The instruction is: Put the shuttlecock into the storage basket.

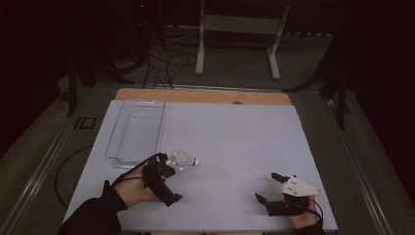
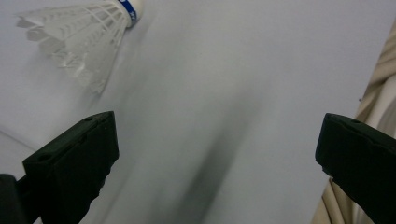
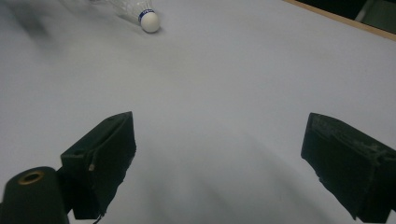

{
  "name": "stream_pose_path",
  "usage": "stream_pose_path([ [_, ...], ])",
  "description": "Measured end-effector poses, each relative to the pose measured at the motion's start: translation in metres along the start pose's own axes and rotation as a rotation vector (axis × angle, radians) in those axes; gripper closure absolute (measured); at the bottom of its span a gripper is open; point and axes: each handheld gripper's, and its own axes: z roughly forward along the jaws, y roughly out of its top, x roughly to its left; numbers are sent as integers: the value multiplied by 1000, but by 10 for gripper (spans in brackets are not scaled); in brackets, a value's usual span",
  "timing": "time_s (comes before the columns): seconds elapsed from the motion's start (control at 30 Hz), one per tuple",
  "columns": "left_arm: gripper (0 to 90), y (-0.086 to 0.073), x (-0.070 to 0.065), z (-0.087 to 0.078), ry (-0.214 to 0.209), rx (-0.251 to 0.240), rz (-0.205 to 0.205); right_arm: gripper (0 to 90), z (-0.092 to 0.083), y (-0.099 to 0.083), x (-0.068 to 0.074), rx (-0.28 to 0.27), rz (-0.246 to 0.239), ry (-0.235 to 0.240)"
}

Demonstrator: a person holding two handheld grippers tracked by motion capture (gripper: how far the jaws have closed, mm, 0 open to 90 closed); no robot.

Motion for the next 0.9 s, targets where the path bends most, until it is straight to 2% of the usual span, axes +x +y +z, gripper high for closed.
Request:
stream_pose_path([
  [0.3,1,13,11,5,-17,82,38,98,0,0,0,1,-2,2],
  [0.43,2,19,16,7,-14,93,65,99,0,0,0,2,1,4],
  [0.5,1,21,18,11,3,111,76,99,1,0,0,4,0,9],
  [0.7,1,29,29,18,7,136,62,99,2,0,1,7,-6,10],
  [0.9,12,34,40,17,19,129,46,99,1,0,0,5,0,13],
])
